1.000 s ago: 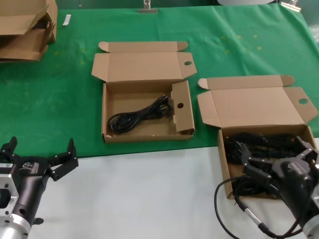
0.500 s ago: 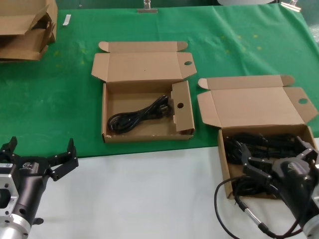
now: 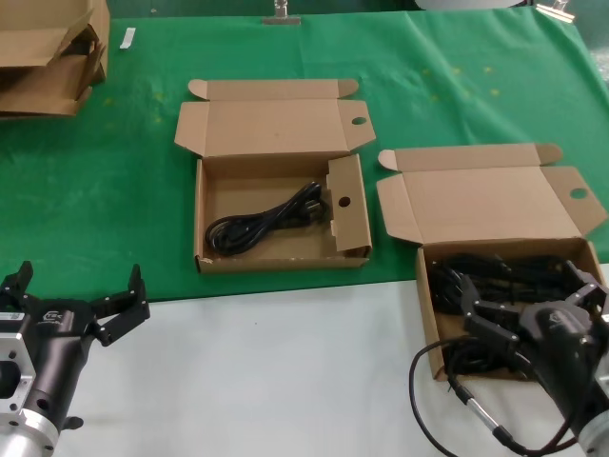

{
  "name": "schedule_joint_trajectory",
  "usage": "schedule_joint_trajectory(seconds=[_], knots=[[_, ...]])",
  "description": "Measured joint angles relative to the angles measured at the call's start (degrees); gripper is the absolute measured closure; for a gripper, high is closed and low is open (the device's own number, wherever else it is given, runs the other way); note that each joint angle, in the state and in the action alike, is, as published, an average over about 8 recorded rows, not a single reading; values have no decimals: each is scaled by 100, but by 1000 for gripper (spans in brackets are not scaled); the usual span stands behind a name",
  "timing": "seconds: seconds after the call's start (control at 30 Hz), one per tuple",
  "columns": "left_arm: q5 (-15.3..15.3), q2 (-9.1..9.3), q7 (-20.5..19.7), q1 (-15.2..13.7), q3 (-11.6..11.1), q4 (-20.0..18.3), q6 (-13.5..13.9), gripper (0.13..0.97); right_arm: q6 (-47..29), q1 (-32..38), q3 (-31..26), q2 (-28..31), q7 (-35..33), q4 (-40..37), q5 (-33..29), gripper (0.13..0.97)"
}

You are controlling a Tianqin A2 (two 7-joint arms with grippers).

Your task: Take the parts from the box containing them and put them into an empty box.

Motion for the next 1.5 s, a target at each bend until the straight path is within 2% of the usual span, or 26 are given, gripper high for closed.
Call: schedule_joint_trajectory(seconds=[1.5], knots=[[0,0,0,0,0,0,0,132,0,0,0,0,0,0,0,129]])
